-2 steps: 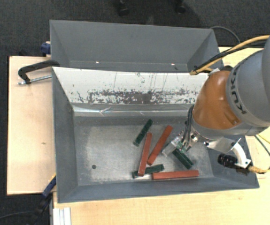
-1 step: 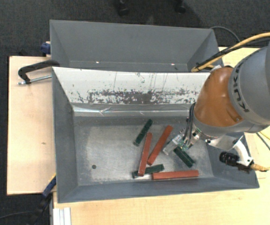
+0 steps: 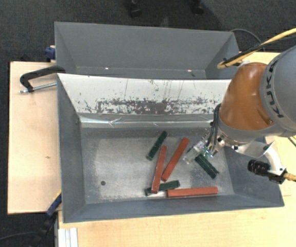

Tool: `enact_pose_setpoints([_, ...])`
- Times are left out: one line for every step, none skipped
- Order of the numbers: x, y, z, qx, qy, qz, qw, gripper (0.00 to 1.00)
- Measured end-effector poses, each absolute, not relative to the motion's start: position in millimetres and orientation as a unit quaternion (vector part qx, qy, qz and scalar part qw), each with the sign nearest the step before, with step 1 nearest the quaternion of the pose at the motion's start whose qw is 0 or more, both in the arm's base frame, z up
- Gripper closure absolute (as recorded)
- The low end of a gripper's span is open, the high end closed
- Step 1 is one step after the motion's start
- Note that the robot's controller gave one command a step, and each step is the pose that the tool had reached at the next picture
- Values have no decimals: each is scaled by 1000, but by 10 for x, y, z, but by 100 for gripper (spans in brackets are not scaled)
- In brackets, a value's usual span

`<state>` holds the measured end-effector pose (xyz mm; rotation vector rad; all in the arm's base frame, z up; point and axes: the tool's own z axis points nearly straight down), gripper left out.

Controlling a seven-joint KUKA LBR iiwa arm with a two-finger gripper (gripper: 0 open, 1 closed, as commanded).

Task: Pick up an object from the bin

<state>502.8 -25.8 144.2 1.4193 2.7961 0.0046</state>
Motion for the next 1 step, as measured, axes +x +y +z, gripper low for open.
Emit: enact_pose_setpoints([5049, -254, 1997, 452, 892, 2, 4, 100])
